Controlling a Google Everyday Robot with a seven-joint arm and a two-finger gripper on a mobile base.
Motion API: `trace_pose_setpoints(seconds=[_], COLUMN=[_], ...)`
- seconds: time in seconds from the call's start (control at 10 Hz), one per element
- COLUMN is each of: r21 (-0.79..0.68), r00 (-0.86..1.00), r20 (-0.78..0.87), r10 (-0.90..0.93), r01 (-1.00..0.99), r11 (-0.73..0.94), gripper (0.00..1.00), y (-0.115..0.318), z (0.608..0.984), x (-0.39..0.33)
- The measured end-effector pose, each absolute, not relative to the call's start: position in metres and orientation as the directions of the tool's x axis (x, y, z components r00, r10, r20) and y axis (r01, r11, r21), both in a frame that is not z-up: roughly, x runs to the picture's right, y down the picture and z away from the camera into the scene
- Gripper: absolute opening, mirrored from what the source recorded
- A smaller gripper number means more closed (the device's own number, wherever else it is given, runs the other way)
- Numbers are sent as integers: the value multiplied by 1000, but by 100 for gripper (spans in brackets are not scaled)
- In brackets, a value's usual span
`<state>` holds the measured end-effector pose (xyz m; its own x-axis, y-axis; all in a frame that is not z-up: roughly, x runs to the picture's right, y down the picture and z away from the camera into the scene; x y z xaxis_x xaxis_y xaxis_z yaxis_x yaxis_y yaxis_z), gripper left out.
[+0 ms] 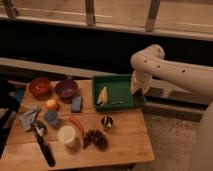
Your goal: Wipe tray with eraser
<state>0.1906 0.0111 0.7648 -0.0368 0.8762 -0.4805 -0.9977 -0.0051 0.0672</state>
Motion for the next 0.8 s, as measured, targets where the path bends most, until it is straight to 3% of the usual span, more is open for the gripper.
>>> trace_pose_setpoints(seconds=[0.8], r21=[86], r00=[-47], r20=[-443], r10=[895], r01=[-996], r11=[-9], gripper=[0], y=[0], z=[782], x=[187])
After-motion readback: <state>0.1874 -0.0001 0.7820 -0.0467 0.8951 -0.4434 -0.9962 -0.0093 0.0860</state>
